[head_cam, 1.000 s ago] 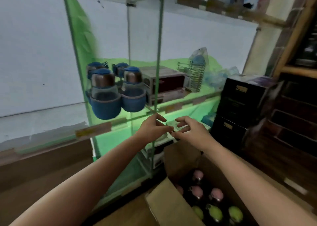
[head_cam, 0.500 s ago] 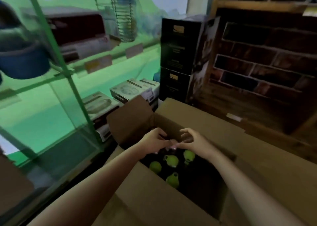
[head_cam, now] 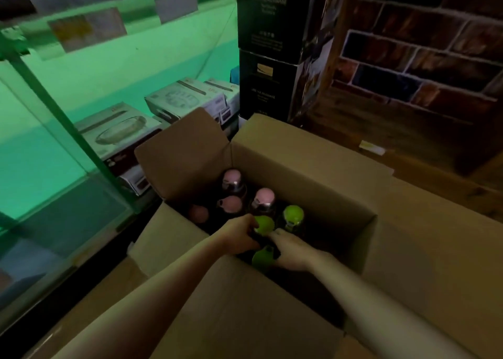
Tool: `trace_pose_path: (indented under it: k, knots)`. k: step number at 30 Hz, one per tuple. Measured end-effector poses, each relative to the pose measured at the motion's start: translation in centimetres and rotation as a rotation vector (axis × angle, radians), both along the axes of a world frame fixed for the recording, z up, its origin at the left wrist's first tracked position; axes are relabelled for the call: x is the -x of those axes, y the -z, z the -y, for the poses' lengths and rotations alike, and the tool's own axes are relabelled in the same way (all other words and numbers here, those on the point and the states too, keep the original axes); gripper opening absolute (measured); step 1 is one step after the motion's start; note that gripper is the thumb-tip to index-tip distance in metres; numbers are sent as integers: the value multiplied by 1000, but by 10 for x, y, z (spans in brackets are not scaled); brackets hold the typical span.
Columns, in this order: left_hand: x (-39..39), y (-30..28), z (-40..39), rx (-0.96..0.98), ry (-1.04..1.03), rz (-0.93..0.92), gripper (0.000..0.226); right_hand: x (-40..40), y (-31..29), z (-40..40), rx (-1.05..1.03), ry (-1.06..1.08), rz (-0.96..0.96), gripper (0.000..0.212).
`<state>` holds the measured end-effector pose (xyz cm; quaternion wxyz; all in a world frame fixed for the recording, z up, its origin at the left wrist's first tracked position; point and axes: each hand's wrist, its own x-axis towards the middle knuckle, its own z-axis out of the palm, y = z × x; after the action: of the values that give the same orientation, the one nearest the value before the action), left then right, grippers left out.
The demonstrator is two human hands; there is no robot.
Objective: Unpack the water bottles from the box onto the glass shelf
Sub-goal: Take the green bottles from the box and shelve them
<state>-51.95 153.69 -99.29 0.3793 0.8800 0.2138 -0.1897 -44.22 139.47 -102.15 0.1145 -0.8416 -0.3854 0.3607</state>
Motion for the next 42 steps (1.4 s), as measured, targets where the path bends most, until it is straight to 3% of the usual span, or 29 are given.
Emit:
trace_pose_path:
  k: [5, 9, 17, 22, 25, 28, 34, 39, 42]
  knots:
    - [2, 6, -4, 47, -121, 75, 43, 10, 29, -8, 131, -222, 55, 60]
    - [4, 3, -4, 72, -134, 89, 42, 13, 36, -15, 139, -270, 125, 55]
    - [16, -22, -19, 160, -101, 31, 60, -2, -40, -17, 104, -184, 216, 71]
    - [17, -50, -19, 219, -44, 53, 83, -13, -113, -23, -60, -76, 173, 55]
    - [18, -71, -23, 279, -45, 165, 108, -18, -154, -32, -158, -16, 240, 57]
    - [22, -102, -30, 296, -90, 321, 114, -14, -197, -43, -266, 3, 313, 59]
    - [49, -176, -57, 353, -200, 575, 85, 9, -279, -71, -602, 26, 345, 49]
    - [100, -246, -94, 370, -331, 763, 70, 51, -336, -107, -859, -12, 273, 82]
    - [139, -283, -114, 360, -369, 866, 75, 82, -361, -133, -963, -67, 213, 94]
